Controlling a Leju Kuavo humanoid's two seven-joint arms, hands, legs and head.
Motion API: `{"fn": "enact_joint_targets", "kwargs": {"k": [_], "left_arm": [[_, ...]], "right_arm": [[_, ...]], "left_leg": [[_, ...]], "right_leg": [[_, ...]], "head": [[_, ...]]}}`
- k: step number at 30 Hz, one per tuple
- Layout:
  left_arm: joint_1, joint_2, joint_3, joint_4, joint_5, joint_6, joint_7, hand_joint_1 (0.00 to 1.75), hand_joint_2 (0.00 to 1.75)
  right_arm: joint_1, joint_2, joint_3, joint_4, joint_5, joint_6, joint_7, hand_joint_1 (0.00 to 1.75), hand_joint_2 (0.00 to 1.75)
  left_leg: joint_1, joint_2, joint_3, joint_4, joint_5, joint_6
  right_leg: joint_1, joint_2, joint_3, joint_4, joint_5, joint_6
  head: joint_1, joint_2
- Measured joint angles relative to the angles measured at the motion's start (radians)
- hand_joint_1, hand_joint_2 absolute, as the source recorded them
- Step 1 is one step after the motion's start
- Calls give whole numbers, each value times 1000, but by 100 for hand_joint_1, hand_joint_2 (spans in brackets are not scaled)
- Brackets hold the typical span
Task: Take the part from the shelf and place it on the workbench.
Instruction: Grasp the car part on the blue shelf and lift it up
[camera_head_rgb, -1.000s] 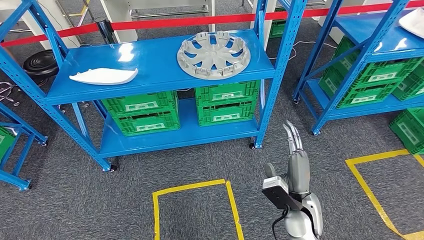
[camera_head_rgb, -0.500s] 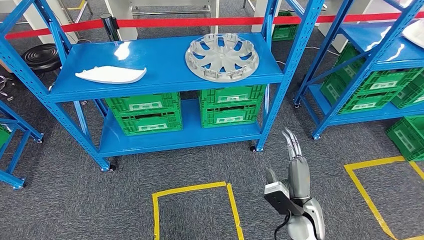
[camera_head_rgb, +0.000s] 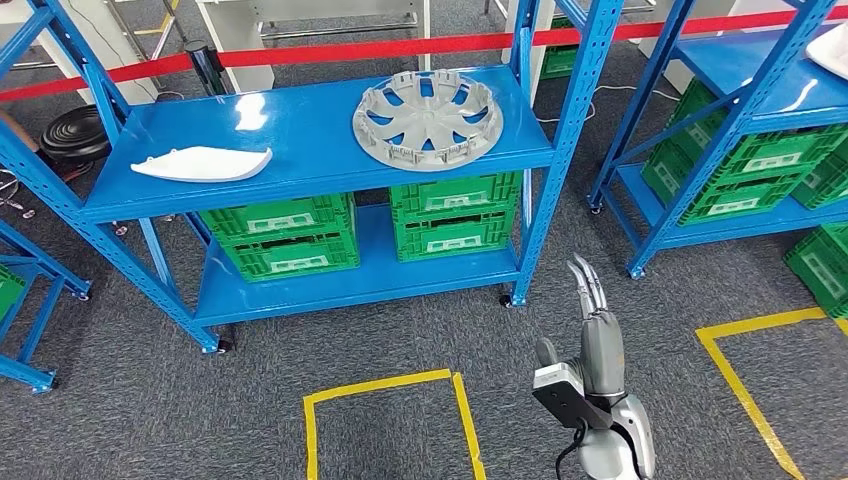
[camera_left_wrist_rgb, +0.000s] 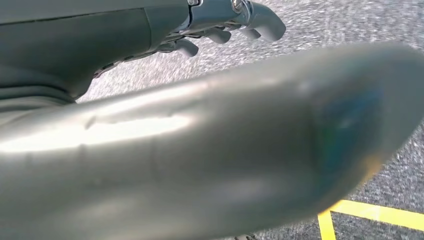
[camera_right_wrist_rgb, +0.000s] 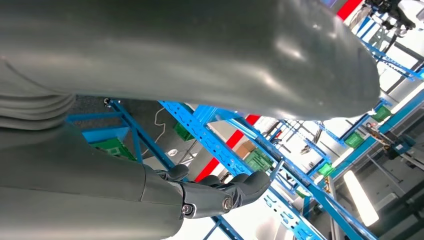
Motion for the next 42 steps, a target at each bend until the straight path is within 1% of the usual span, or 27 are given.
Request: {"fn": "enact_joint_targets", "kwargs": {"k": [1, 3, 4, 5, 8, 10, 11, 13, 14, 15, 16, 18, 19, 20, 23, 25, 27, 29, 30, 31, 33, 34, 35, 36, 38, 40, 42], "left_arm": [[0, 0, 2, 0, 0, 0, 0, 0, 0], [0, 0, 4, 0, 1, 0, 0, 0, 0], [-1, 0, 4, 0, 1, 0, 0, 0, 0], [-1, 0, 5, 0, 1, -1, 0, 0, 0], [-1, -1, 5, 0, -1, -1, 2, 0, 0], [-1, -1, 5, 0, -3, -1, 3, 0, 0], [-1, -1, 5, -1, -4, -1, 2, 0, 0], [-1, 0, 5, -1, -7, -3, 1, 0, 0], [-1, 1, 5, -1, -9, -5, 0, 0, 0], [0, 1, 5, -1, -11, -8, 0, 0, 0], [2, 1, 5, -1, -13, -11, -1, 0, 0], [3, 1, 5, 0, -15, -18, -4, 0, 0], [2, 1, 5, 0, -14, -21, -7, 0, 0], [1, 1, 5, 0, -13, -23, -9, 0, 0], [-2, 1, 5, 0, -8, -26, -13, 0, 0], [-2, 2, 5, -1, -6, -26, -12, 0, 0], [-2, 2, 5, -1, -3, -25, -12, 0, 0], [-1, 0, 6, 0, 2, -23, -14, 0, 0], [0, 0, 6, 0, 4, -22, -15, 0, 0], [2, 0, 7, 0, 5, -21, -17, 0, 0], [4, 0, 8, 0, 6, -20, -19, 0, 0], [3, 0, 8, 0, 6, -20, -20, 0, 0], [2, 0, 8, 0, 5, -20, -20, 0, 0], [2, -2, 8, 0, 3, -20, -21, 0, 0], [3, -5, 8, 1, -3, -20, -18, 0, 0], [4, -9, 8, 1, -9, -21, -13, 0, 0], [3, -14, 8, 1, -13, -21, -7, 0, 0]], "right_arm": [[0, 0, 0, 0, 0, 0, 0, 0, 0], [0, 0, 0, 0, 0, 1, 0, 0, 0], [-1, 0, -1, 0, 0, 1, 0, 0, 0], [-2, 0, -1, 0, -2, 2, 0, 0, 0], [-4, 0, -1, 0, -13, 9, -2, 0, 0], [-5, 0, -1, 0, -20, 13, -3, 0, 0], [-4, 0, -2, 0, -22, 14, -4, 0, 0], [1, 0, -3, 0, -24, 14, -6, 0, 0], [7, 0, -4, 0, -24, 15, -8, 0, 0], [12, 0, -4, 0, -24, 16, -8, 0, 0], [16, 0, -4, -1, -25, 18, -8, 0, 0], [20, 0, -6, -8, -25, 25, -6, 0, 0], [21, 0, -6, -12, -26, 29, -6, 0, 0], [23, 0, -7, -16, -26, 31, -5, 0, 0], [28, 2, -10, -24, -24, 36, -4, 0, 0], [30, 5, -15, -28, -21, 37, -4, 0, 0], [29, 8, -17, -30, -18, 39, -5, 0, 0], [28, 9, -19, -31, -16, 42, -7, 0, 0], [28, 9, -21, -31, -17, 44, -10, 0, 0], [28, 9, -22, -31, -19, 45, -14, 0, 0], [28, 9, -24, -31, -22, 50, -22, 0, 0], [29, 9, -25, -31, -23, 51, -24, 0, 0], [29, 9, -26, -33, -22, 52, -24, 0, 0], [31, 9, -27, -36, -21, 53, -23, 0, 0], [33, 9, -29, -45, -21, 55, -21, 0, 0], [36, 9, -34, -51, -22, 60, -19, 0, 0], [38, 8, -41, -53, -23, 66, -19, 0, 0]], "left_leg": [[0, 0, 7, -28, 30, 1], [0, 0, 63, -158, 107, 7], [-2, 0, 89, -215, 130, 12], [-3, 0, 106, -251, 139, 18], [-5, -1, 116, -267, 135, 39], [-2, -1, 123, -273, 134, 51], [0, -1, 127, -275, 133, 56], [0, 0, 130, -275, 128, 61], [0, -1, 132, -274, 124, 62], [-1, -1, 136, -273, 120, 62], [-1, -2, 141, -273, 116, 61], [0, -2, 155, -273, 104, 57], [-2, -2, 159, -272, 98, 52], [-3, -2, 161, -273, 92, 47], [-5, -1, 169, -280, 80, 29], [-5, 4, 169, -252, 64, 20], [-6, 7, 127, -153, 22, 14], [-7, 7, 52, -33, -17, 12], [-7, 6, 26, -5, -15, 13], [-7, 6, 16, -10, 7, 15], [-7, 6, 44, -116, 94, 24], [-10, 6, 66, -176, 126, 28], [-11, 6, 86, -222, 145, 32], [-13, 5, 97, -248, 148, 35], [-12, 4, 106, -257, 137, 44], [-9, 2, 117, -263, 131, 56], [-7, 1, 130, -265, 123, 66]], "right_leg": [[0, 1, 5, 0, -3, 1], [0, 2, 17, 1, -12, 7], [2, 3, 21, 3, -18, 12], [4, 3, 23, 3, -22, 17], [5, 3, 26, 1, -28, 35], [3, 2, 14, 30, -45, 48], [2, 2, -9, 75, -65, 53], [-1, 2, -85, 209, -113, 60], [-2, 2, -122, 263, -124, 62], [-3, 2, -144, 285, -116, 62], [-3, 2, -147, 269, -87, 62], [-4, 1, -102, 143, -3, 56], [-2, 0, -75, 80, 22, 52], [1, -1, -55, 37, 32, 46], [6, 1, -40, 15, 19, 28], [2, 2, -26, 8, 15, 15], [-2, 0, -8, 4, 7, 4], [0, 0, 5, 4, -6, -1], [1, 0, 13, 4, -13, -1], [2, 1, 21, 4, -20, -1], [2, 3, 42, 4, -35, 3], [4, 3, 50, 4, -44, 7], [5, 3, 55, 4, -52, 13], [6, 3, 58, 2, -57, 19], [7, 4, 65, 4, -58, 29], [7, 3, 60, 33, -66, 40], [4, 2, 9, 123, -102, 50]], "head": [[0, 0], [0, 0], [0, 0], [1, 0], [2, 0], [3, 0], [5, 0], [6, 0], [6, 0], [7, 0], [7, 0], [7, 0], [7, 0], [6, 0], [6, 0], [4, 0], [1, 0], [-1, 0], [-2, 0], [-2, 0], [-2, 0], [-2, 0], [-2, 0], [-1, 0], [0, 0], [3, 0], [5, 0]]}}
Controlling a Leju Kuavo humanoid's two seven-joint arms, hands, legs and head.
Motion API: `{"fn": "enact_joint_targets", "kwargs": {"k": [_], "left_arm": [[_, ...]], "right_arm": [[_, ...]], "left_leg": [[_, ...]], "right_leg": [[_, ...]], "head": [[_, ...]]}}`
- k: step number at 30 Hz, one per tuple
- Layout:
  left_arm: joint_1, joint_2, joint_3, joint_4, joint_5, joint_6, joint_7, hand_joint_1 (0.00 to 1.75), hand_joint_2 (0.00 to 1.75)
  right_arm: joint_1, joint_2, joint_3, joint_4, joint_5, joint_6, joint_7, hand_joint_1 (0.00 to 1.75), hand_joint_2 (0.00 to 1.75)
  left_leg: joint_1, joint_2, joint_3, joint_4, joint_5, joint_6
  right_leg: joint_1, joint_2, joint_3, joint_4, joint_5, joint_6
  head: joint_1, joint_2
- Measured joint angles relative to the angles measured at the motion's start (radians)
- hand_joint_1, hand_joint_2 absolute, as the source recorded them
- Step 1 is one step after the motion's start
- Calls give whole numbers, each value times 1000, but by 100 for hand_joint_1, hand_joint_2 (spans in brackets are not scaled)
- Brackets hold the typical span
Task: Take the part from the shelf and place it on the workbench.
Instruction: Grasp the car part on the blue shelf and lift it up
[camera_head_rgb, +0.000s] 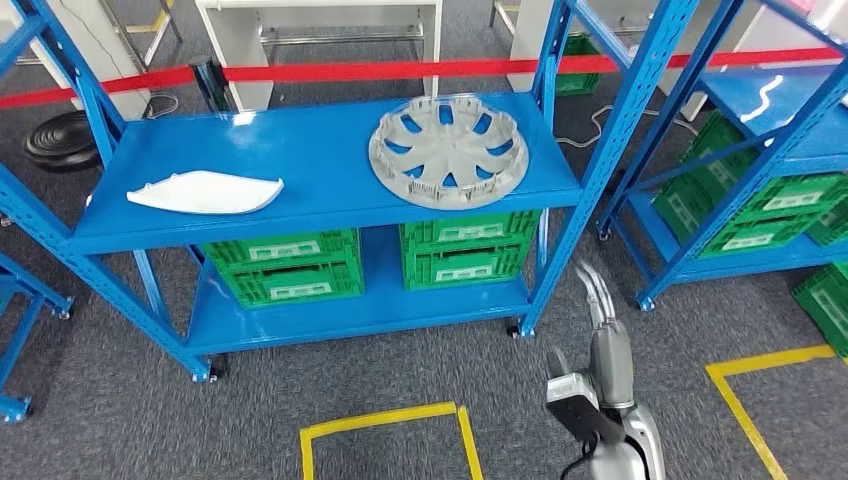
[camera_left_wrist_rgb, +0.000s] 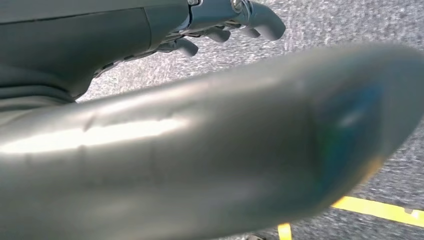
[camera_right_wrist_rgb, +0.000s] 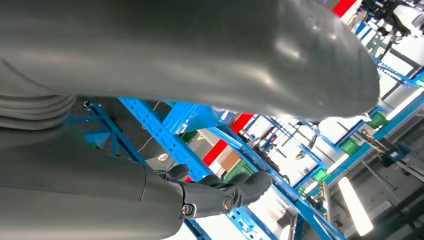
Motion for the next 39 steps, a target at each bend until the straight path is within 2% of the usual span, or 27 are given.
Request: {"fn": "enact_joint_targets", "kwargs": {"k": [2, 3, 4, 5, 6, 7, 9, 11, 13, 14, 15, 17, 18, 19, 20, 22, 23, 25, 26, 28, 30, 33, 34, 35, 37, 38, 39], "left_arm": [[-1, -5, 0, 0, -3, 0, 6, 0, 0], [0, -7, 0, 0, -3, 0, 10, 0, 0], [1, -9, 0, 1, -3, 0, 13, 0, 0], [2, -11, 0, 1, -4, 1, 16, 0, 0], [2, -13, 0, 1, -5, 1, 18, 0, 0], [2, -15, 0, 1, -7, 1, 20, 0, 0], [0, -17, 0, 1, -13, 1, 24, 0, 0], [-1, -18, 0, 2, -16, 1, 22, 0, 0], [-1, -18, 0, 2, -20, 2, 12, 0, 0], [-2, -19, 0, 2, -23, 2, 8, 0, 0], [-4, -19, -1, 2, -27, 4, 4, 0, 0], [-5, -21, -3, 3, -34, 6, 2, 0, 0], [-4, -22, -4, 3, -37, 6, 4, 0, 0], [-2, -23, -5, 3, -40, 6, 6, 0, 0], [0, -23, -5, 4, -43, 5, 10, 0, 0], [2, -23, -6, 4, -45, 7, 14, 0, 0], [1, -24, -6, 4, -45, 9, 15, 0, 0], [1, -26, -6, 5, -44, 15, 16, 0, 0], [1, -26, -6, 5, -43, 17, 17, 0, 0], [3, -28, -6, 5, -40, 21, 18, 0, 0], [1, -29, -6, 4, -36, 24, 16, 0, 0], [-2, -31, -6, 4, -28, 29, 16, 0, 0], [-2, -32, -6, 4, -25, 31, 16, 0, 0], [-2, -33, -6, 4, -23, 32, 16, 0, 0], [-2, -38, -6, 4, -20, 32, 14, 0, 0], [-2, -42, -6, 4, -18, 32, 13, 0, 0], [-3, -45, -6, 4, -15, 32, 13, 0, 0]], "right_arm": [[3, 0, -4, 1, 0, 3, -1, 0, 0], [5, 0, -5, 2, 2, 4, -1, 0, 0], [6, 0, -6, 3, 3, 5, -2, 0, 0], [6, 0, -6, 5, 5, 5, -3, 0, 0], [5, 0, -6, 6, 8, 6, -3, 0, 0], [3, 0, -6, 7, 11, 6, -4, 0, 0], [-3, 0, -6, 10, 16, 6, -5, 0, 0], [-6, -1, -7, 12, 18, 5, -4, 0, 0], [-5, -2, -8, 11, 21, 5, 0, 0, 0], [-5, -3, -9, 10, 24, 7, 2, 0, 0], [-5, -3, -10, 9, 25, 10, 5, 0, 0], [-1, -3, -12, 6, 27, 16, 8, 0, 0], [2, -4, -13, 4, 27, 19, 9, 0, 0], [6, -4, -14, 4, 28, 23, 10, 0, 0], [10, -4, -15, 2, 30, 27, 10, 0, 0], [15, -4, -15, -2, 38, 33, 13, 0, 0], [14, -4, -16, -4, 42, 33, 15, 0, 0], [13, -4, -16, -10, 48, 33, 19, 0, 0], [12, -4, -16, -12, 51, 33, 20, 0, 0], [11, -4, -16, -17, 54, 34, 24, 0, 0], [4, -5, -16, -19, 58, 37, 30, 0, 0], [-4, -7, -16, -18, 64, 43, 38, 0, 0], [-4, -8, -16, -17, 65, 44, 39, 0, 0], [-5, -9, -16, -16, 66, 45, 40, 0, 0], [-9, -10, -15, -13, 66, 46, 40, 0, 0], [-12, -11, -15, -12, 66, 46, 40, 0, 0], [-15, -11, -14, -11, 67, 46, 40, 0, 0]], "left_leg": [[0, -1, 8, 0, -10, 4], [-1, -1, 14, 0, -16, 4], [-1, -2, 22, 0, -22, 3], [-1, -2, 33, 0, -30, 2], [-1, -2, 44, 0, -37, 0], [-1, -3, 53, 0, -45, -2], [-2, -3, 62, -3, -57, -12], [-4, -3, 73, 3, -60, -26], [-3, -2, 81, 24, -65, -38], [-3, -2, 70, 51, -75, -43], [-2, -1, 44, 96, -93, -46], [0, -1, -33, 212, -143, -52], [1, -1, -68, 253, -159, -54], [1, -1, -89, 264, -156, -56], [1, -1, -93, 241, -130, -57], [1, -1, -67, 124, -35, -58], [0, 1, -53, 72, -13, -54], [-2, 3, -41, 26, -1, -39], [-2, 3, -40, 24, -7, -30], [1, 2, -25, 18, 7, -17], [4, 0, -9, 15, 3, -7], [3, -1, -1, 14, -10, 0], [2, -2, 5, 14, -16, 0], [2, -3, 12, 14, -22, 0], [0, -4, 29, 14, -36, -2], [-1, -5, 37, 13, -42, -5], [-1, -5, 42, 12, -48, -9]], "right_leg": [[-1, 0, -87, 122, -41, 6], [-2, 0, -122, 158, -43, 8], [-2, 0, -141, 162, -24, 7], [-2, 0, -141, 127, 16, 5], [-1, 0, -125, 63, 69, 1], [0, -1, -106, 1, 107, -5], [7, -3, -81, -78, 121, -17], [10, -1, -71, -95, 110, -29], [5, 0, -48, -104, 122, -43], [3, -1, -36, -106, 119, -50], [2, -2, -27, -108, 115, -55], [2, -2, -17, -108, 105, -61], [2, -1, -12, -108, 99, -61], [2, 1, -6, -108, 93, -61], [1, 2, 3, -107, 86, -60], [0, 3, 23, -107, 70, -53], [0, 3, 30, -107, 64, -47], [2, 3, 38, -106, 53, -34], [4, 3, 42, -104, 53, -28], [5, 3, 43, -90, 49, -17], [3, 1, 6, -23, 29, -7], [0, 0, -115, 148, -31, 5], [0, 0, -142, 168, -31, 4], [0, 0, -150, 153, -10, 1], [2, -1, -121, 34, 82, -11], [7, -2, -104, -22, 106, -17], [10, -2, -91, -62, 113, -23]], "head": [[1, 0], [1, 0], [1, 0], [1, 0], [1, 0], [1, 0], [1, 0], [1, 0], [0, 0], [-2, 0], [-4, 0], [-7, 0], [-7, 0], [-7, 0], [-7, 0], [-7, 0], [-7, 0], [-7, 0], [-6, 0], [-5, 0], [-3, 0], [-1, 0], [-1, 0], [-1, 0], [-1, 0], [-1, 0], [-1, 0]]}}
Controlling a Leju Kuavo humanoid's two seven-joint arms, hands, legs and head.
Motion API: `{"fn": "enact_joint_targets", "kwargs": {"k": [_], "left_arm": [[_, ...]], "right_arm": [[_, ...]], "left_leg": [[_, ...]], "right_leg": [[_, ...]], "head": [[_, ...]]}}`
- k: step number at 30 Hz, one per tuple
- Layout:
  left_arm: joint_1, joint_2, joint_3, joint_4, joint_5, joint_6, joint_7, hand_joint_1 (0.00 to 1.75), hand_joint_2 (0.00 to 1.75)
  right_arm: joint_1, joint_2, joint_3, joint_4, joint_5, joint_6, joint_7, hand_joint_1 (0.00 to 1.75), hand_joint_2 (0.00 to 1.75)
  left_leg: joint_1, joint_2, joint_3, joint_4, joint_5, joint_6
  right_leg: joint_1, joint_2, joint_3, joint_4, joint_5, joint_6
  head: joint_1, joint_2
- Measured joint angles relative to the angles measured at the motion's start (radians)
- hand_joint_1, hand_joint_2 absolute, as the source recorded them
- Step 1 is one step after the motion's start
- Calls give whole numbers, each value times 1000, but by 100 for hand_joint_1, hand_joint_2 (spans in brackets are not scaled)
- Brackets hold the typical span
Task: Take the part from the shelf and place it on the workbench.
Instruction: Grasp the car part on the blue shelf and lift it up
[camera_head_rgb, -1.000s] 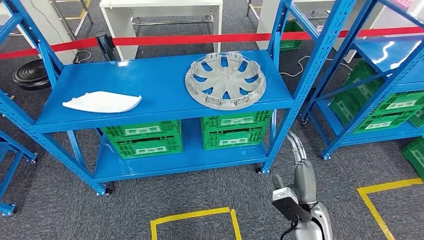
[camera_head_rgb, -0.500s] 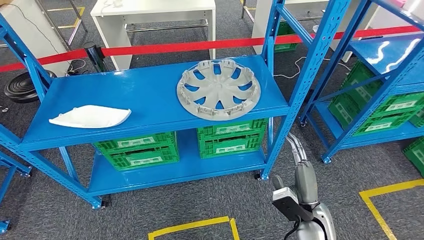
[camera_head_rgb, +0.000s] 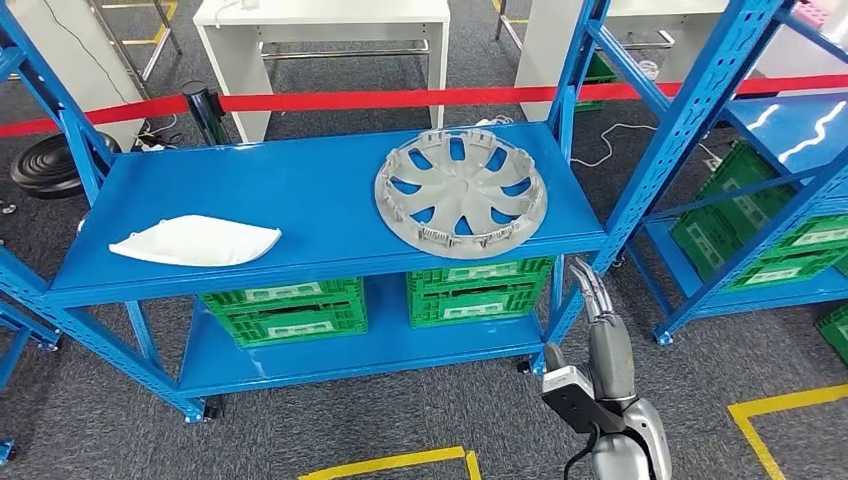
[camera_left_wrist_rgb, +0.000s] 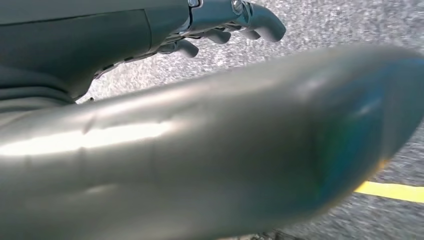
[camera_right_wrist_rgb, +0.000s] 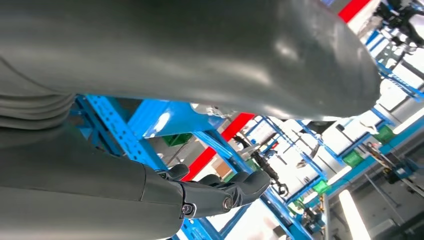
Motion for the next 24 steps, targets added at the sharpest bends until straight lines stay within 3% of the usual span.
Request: {"fn": "enact_joint_targets", "kwargs": {"k": [2, 5, 7, 9, 10, 11, 12, 14, 16, 19, 21, 22, 24], "left_arm": [[-2, -4, 0, 0, 4, 0, 0, 0, 0], [-4, -8, 1, 1, 9, -1, -2, 0, 0], [-6, -8, 1, 1, 12, -1, -8, 0, 0], [-7, -8, 1, 1, 13, 0, -15, 0, 0], [-6, -8, 1, 1, 15, 1, -18, 0, 0], [-5, -8, 1, 1, 16, 2, -19, 0, 0], [-4, -8, 2, 1, 18, 3, -18, 0, 0], [-3, -7, 2, 1, 22, 4, -14, 0, 0], [-3, -6, 2, 2, 24, 4, -8, 0, 0], [-2, -7, 3, 2, 21, 2, 1, 0, 0], [-3, -8, 3, 2, 15, 0, 3, 0, 0], [-5, -9, 3, 2, 10, 0, 3, 0, 0], [-6, -9, 3, 2, 2, -1, 7, 0, 0]], "right_arm": [[-5, -1, 4, 4, 0, 0, 0, 0, 0], [-12, -4, 10, 8, 1, 1, 0, 0, 0], [-19, -6, 18, 14, 6, 3, 4, 0, 0], [-25, -7, 28, 24, 13, 6, 12, 0, 0], [-26, -8, 32, 30, 16, 6, 16, 0, 0], [-26, -10, 34, 34, 18, 6, 20, 0, 0], [-26, -12, 35, 38, 21, 7, 25, 0, 0], [-28, -18, 37, 42, 29, 12, 34, 0, 0], [-33, -28, 39, 46, 46, 23, 47, 0, 0], [-47, -52, 49, 57, 75, 38, 63, 0, 0], [-70, -74, 58, 74, 85, 45, 67, 0, 0], [-82, -84, 61, 86, 88, 48, 67, 0, 44], [-100, -99, 70, 115, 89, 55, 66, 0, 44]], "left_leg": [[-2, 0, 12, 0, -4, -13], [-3, 2, 18, 35, -9, -31], [-1, 3, -30, 120, -46, -39], [1, 3, -106, 227, -92, -46], [2, 3, -136, 256, -99, -48], [2, 3, -149, 252, -84, -48], [2, 3, -147, 218, -50, -47], [2, 3, -118, 97, 37, -46], [0, 5, -98, 23, 66, -36], [1, 6, -86, 11, 66, -13], [5, 6, -70, 7, 64, -4], [5, 6, -66, 5, 62, 0], [5, 5, -62, 4, 54, 5]], "right_leg": [[5, 1, 10, -24, -15, -8], [-3, 3, 46, -40, 5, -26], [-7, 1, 64, -44, -3, -36], [-8, 1, 73, -43, -14, -39], [-9, 2, 79, -43, -20, -38], [-9, 2, 87, -43, -27, -37], [-11, 3, 97, -43, -34, -34], [-12, 3, 119, -42, -51, -25], [-11, 2, 128, -42, -64, -13], [-8, 3, 132, -31, -69, 3], [-10, 3, 106, 26, -75, 12], [-12, 2, 74, 79, -88, 17], [-13, 2, -8, 196, -133, 26]], "head": [[0, 0], [-1, 0], [-3, 0], [-5, 0], [-5, 0], [-5, 0], [-5, 0], [-5, 0], [-5, 0], [-3, 0], [-1, 0], [1, 0], [2, 0]]}}
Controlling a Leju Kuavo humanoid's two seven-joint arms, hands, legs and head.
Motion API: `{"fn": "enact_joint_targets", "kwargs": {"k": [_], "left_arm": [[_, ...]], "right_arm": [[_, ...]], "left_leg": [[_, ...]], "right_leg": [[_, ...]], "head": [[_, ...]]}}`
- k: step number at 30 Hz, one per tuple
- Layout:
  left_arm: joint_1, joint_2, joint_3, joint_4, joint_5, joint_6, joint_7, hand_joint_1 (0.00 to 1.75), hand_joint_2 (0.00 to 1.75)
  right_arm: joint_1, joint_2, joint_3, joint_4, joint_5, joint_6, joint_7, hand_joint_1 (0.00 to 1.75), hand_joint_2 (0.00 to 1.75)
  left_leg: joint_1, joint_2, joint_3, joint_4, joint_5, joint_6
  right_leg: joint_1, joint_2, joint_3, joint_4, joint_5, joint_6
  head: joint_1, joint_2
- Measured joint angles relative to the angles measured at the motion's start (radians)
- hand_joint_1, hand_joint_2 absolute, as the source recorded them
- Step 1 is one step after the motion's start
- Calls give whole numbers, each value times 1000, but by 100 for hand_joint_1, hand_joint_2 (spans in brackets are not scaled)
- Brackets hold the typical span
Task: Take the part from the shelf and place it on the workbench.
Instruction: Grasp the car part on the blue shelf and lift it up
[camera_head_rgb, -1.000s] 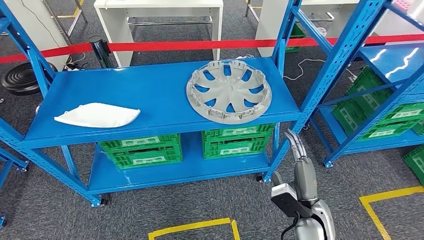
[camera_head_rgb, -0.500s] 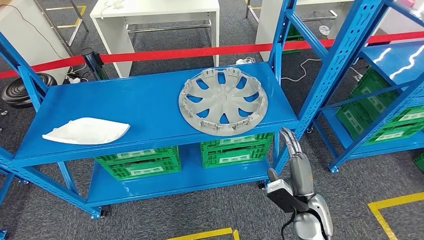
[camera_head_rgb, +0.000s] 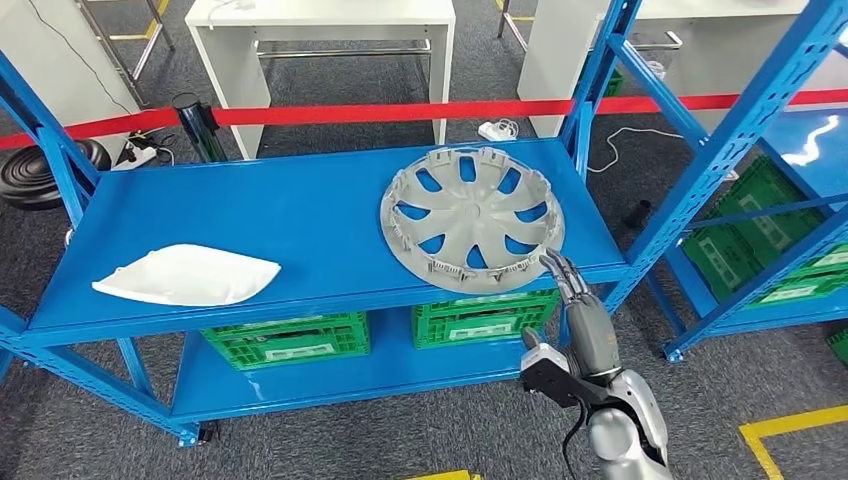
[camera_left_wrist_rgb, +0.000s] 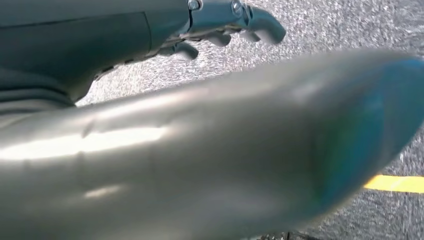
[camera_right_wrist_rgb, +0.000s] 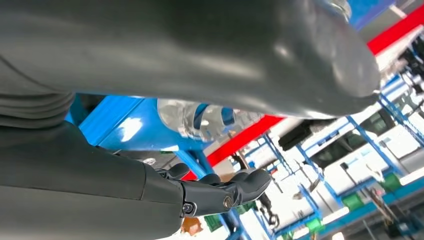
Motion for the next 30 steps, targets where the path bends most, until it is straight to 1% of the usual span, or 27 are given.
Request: {"fn": "enact_joint_targets", "kwargs": {"k": [1, 2, 3, 4, 5, 6, 7, 8, 9, 11, 13, 14, 15, 19, 25, 30], "left_arm": [[0, 0, 0, 0, -5, -1, 4, 0, 0], [1, 0, 0, 0, -9, -4, 10, 0, 0], [1, 0, -1, 0, -12, -6, 15, 0, 0], [1, -1, -1, 0, -16, -9, 18, 0, 0], [1, -2, -2, 0, -22, -14, 17, 0, 0], [0, -4, -4, 1, -29, -19, 13, 0, 0], [0, -6, -7, 1, -40, -26, 10, 0, 0], [0, -7, -13, 2, -54, -32, 7, 0, 0], [0, -8, -20, 2, -66, -35, 6, 0, 0], [2, -9, -32, 3, -79, -38, 4, 0, 0], [-1, -9, -38, 3, -78, -37, -5, 0, 0], [-2, -10, -41, 3, -82, -36, -10, 0, 0], [-3, -11, -46, 3, -88, -36, -13, 0, 0], [0, -15, -69, 3, -112, -25, -13, 0, 0], [1, -34, -84, 6, -116, -1, -5, 0, 0], [1, -39, -85, 9, -115, 13, 42, 0, 0]], "right_arm": [[-7, -7, 7, 18, -3, 8, -1, 0, 44], [-16, -15, 15, 37, -8, 20, 1, 0, 0], [-28, -23, 24, 59, -14, 34, 6, 0, 0], [-43, -31, 32, 81, -20, 48, 15, 0, 0], [-61, -40, 42, 107, -23, 58, 24, 0, 0], [-82, -49, 51, 135, -25, 63, 29, 0, 0], [-103, -58, 61, 161, -25, 65, 32, 0, 0], [-121, -68, 73, 185, -22, 66, 33, 0, 44], [-139, -76, 85, 206, -17, 67, 32, 0, 87], [-178, -89, 114, 244, -6, 71, 31, 0, 175], [-232, -97, 152, 292, 6, 79, 31, 0, 175], [-261, -100, 174, 320, 14, 83, 32, 0, 175], [-288, -101, 196, 348, 22, 85, 33, 0, 175], [-371, -107, 274, 443, 47, 80, 39, 0, 175], [-452, -132, 360, 541, 84, 47, 38, 0, 175], [-489, -148, 397, 595, 87, 36, 33, 0, 175]], "left_leg": [[0, -1, 3, 0, -4, 1], [0, -2, 8, 0, -9, 1], [0, -2, 14, 0, -14, 0], [-1, -3, 22, 0, -18, -1], [-1, -3, 26, -1, -23, -2], [-1, -3, 30, -1, -26, -5], [-1, -3, 30, -2, -29, -10], [-2, -3, 30, 1, -28, -16], [-4, -4, 29, 2, -29, -21], [-6, -2, 36, -2, -35, -11], [-5, 1, 47, -18, -41, -7], [-5, 1, 51, -22, -38, -15], [-6, 2, 55, -27, -38, -19], [-6, 0, 60, -36, -34, -26], [-6, -1, 61, -40, -32, -32], [-6, -1, 61, -40, -32, -32]], "right_leg": [[-1, 0, -32, 34, -14, 2], [-1, 0, -50, 38, -7, 1], [-1, 0, -49, 6, 23, -1], [-1, 0, -32, -57, 71, -5], [0, -1, -10, -123, 112, -11], [4, -1, 6, -176, 126, -16], [8, -1, 18, -209, 131, -22], [10, 0, 21, -222, 129, -27], [11, 0, 24, -227, 131, -29], [10, 3, 35, -235, 155, -28], [10, 5, 41, -235, 154, -28], [10, 6, 42, -235, 153, -31], [9, 7, 43, -235, 152, -33], [9, 6, 44, -235, 150, -38], [9, 5, 44, -235, 149, -40], [7, 5, 45, -236, 149, -40]], "head": [[0, 0], [0, 0], [0, 0], [0, 0], [0, 0], [0, 0], [0, 0], [0, 0], [1, 0], [-1, 0], [-2, 0], [-2, 0], [-3, 0], [-3, 0], [-2, 0], [-2, 0]]}}
